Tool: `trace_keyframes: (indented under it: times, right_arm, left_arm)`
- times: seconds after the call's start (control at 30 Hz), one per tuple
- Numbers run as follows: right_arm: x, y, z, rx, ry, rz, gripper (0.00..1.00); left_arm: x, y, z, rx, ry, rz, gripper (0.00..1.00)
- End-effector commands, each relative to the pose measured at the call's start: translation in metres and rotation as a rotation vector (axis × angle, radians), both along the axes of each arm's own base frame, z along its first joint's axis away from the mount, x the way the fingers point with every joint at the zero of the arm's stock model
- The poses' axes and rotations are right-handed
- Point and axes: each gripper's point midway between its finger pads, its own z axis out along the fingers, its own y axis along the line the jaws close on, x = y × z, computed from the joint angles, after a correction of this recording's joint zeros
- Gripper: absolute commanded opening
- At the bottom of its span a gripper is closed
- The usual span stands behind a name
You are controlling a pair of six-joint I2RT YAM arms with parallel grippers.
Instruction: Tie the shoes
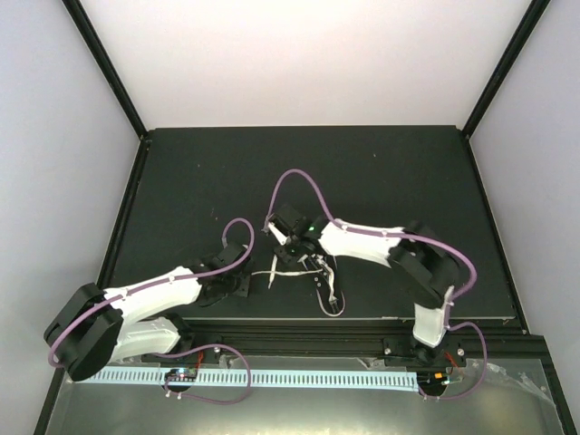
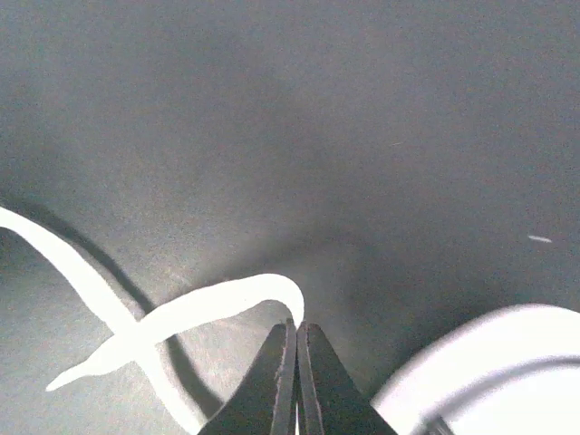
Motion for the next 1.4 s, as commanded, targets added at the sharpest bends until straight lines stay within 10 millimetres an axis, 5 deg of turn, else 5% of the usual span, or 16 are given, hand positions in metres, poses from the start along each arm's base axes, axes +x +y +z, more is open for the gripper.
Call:
trace_keyframes:
  times: [0.0, 0.07, 0.2, 0.33, 0.43, 0.5, 0.57, 0.63, 0.8, 0.93, 1.03, 1.13, 1.37]
  right_arm:
    - [0.025, -0.02, 0.092, 0.163, -0.187, -0.212, 0.01]
    - [0.029, -0.049, 0.121, 0.187, -0.254, -0.324, 0.01]
    - [0.028, -0.128, 0.127, 0.184, -0.306, -0.603, 0.02]
    - [0.011, -0.209, 0.089, 0.232, -0.267, -0.923, 0.02]
    - [-0.009, -0.24, 0.054, 0.297, -0.162, -1.057, 0.04]
    - [-0.016, -0.241, 0.047, 0.334, -0.115, -1.057, 0.27]
    - [-0.02, -0.241, 0.049, 0.335, -0.107, -1.036, 0.65]
    - [-0.021, -0.239, 0.059, 0.322, -0.117, -0.984, 0.79]
    - [-0.036, -0.197, 0.078, 0.359, -0.044, -0.653, 0.8]
    - [-0.056, -0.164, 0.071, 0.393, 0.068, -0.497, 0.8]
    - [-0.067, -0.143, 0.055, 0.393, 0.162, -0.43, 0.68]
    - [-0.073, -0.128, 0.046, 0.387, 0.211, -0.405, 0.6]
    - [-0.067, -0.118, 0.036, 0.355, 0.187, -0.422, 0.63]
  left_arm:
    - [0.008, 0.001, 0.005, -0.01, -0.039, 0.029, 0.02]
    - [0.01, -0.002, 0.009, -0.024, -0.056, 0.021, 0.02]
    - [0.013, -0.008, 0.021, -0.06, -0.091, -0.009, 0.02]
    - [0.015, -0.009, 0.029, -0.075, -0.119, -0.018, 0.02]
    - [0.015, -0.009, 0.034, -0.085, -0.13, -0.017, 0.02]
    - [0.016, -0.01, 0.038, -0.098, -0.138, -0.018, 0.01]
    - [0.016, -0.013, 0.044, -0.118, -0.151, -0.023, 0.01]
    - [0.016, -0.015, 0.049, -0.142, -0.163, -0.026, 0.02]
    - [0.018, -0.024, 0.058, -0.194, -0.175, -0.038, 0.02]
    - [0.021, -0.027, 0.064, -0.202, -0.172, -0.035, 0.01]
    - [0.024, -0.033, 0.075, -0.229, -0.185, -0.045, 0.02]
    - [0.027, -0.036, 0.085, -0.257, -0.2, -0.047, 0.02]
    - [0.03, -0.039, 0.099, -0.31, -0.217, -0.041, 0.02]
